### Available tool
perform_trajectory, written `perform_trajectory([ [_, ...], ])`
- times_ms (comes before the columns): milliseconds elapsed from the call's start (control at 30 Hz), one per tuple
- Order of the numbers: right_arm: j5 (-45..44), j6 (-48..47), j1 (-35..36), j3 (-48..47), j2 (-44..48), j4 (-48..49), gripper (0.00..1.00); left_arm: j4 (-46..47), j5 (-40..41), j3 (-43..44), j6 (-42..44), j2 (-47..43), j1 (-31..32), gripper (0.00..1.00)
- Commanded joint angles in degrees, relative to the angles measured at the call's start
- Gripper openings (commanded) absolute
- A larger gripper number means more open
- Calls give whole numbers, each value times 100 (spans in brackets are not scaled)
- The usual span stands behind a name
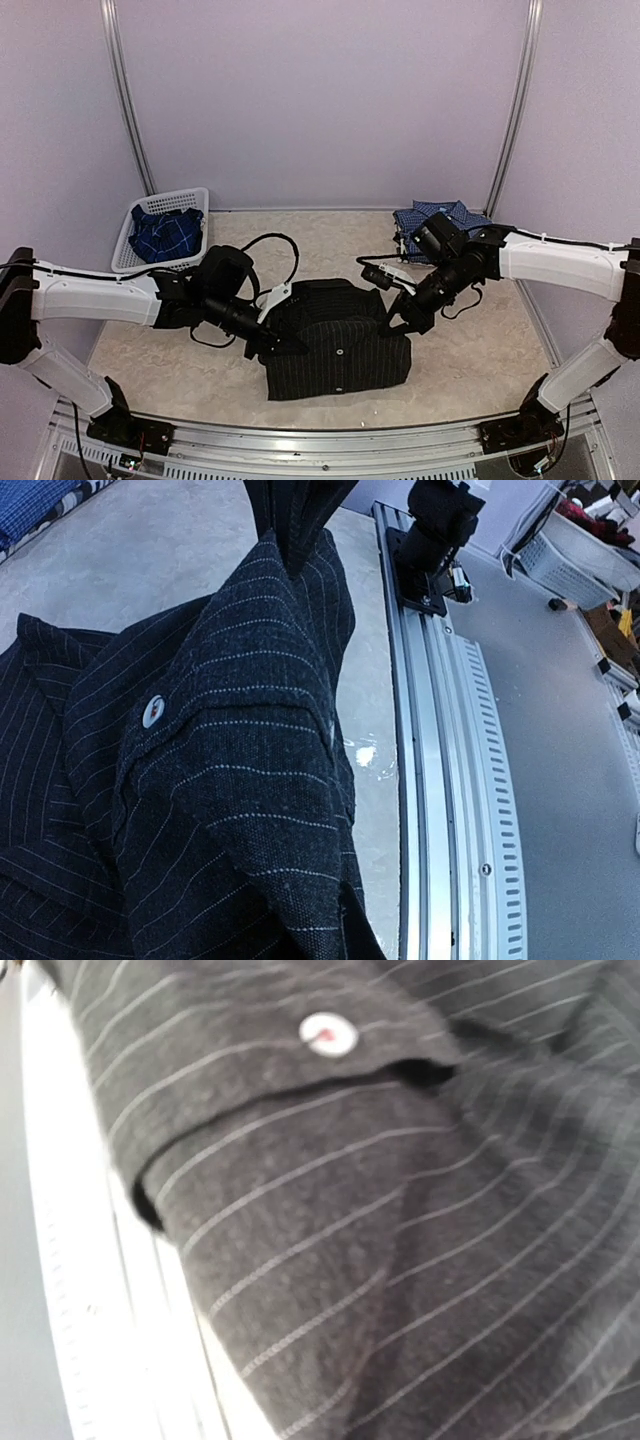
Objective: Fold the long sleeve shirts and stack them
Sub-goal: Smooth out the square-folded shirt at the center of the board.
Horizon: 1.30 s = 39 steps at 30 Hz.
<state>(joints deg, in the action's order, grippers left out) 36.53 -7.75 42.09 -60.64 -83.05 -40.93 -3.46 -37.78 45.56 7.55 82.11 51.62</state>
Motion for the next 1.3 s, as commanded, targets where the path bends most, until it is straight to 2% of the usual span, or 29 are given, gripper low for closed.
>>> perform_trajectory([
  [0, 492, -146, -495, -648, -556, -423, 0, 246, -688, 205, -549, 456, -427, 1],
  [100, 556, -303, -672, -1156, -1052, -611, 0, 691, -1029, 195, -1040, 565, -865, 0],
  [233, 566, -413, -956, -1912, -1836, -855, 0, 952, -1033, 320, -1723, 838, -1470, 0],
  [433, 471, -305, -1120, -3009, -2962, -1034, 0, 1041, -1147, 548, -2229, 1555, -1882, 0],
  [733, 465, -95, -1374, -4025, -3528, -1004, 0, 1560, -863, 610, -2893, 1700, -2395, 0],
  [1000, 632, 350, -1689, -4619, -3797, -617, 0, 2513, -740, 740, -3889, 1988, -2576, 0],
  [1267, 355, 745, -1952, -5705, -4731, -572, 0, 2475, -25, 1245, -4239, 2492, -2868, 0],
])
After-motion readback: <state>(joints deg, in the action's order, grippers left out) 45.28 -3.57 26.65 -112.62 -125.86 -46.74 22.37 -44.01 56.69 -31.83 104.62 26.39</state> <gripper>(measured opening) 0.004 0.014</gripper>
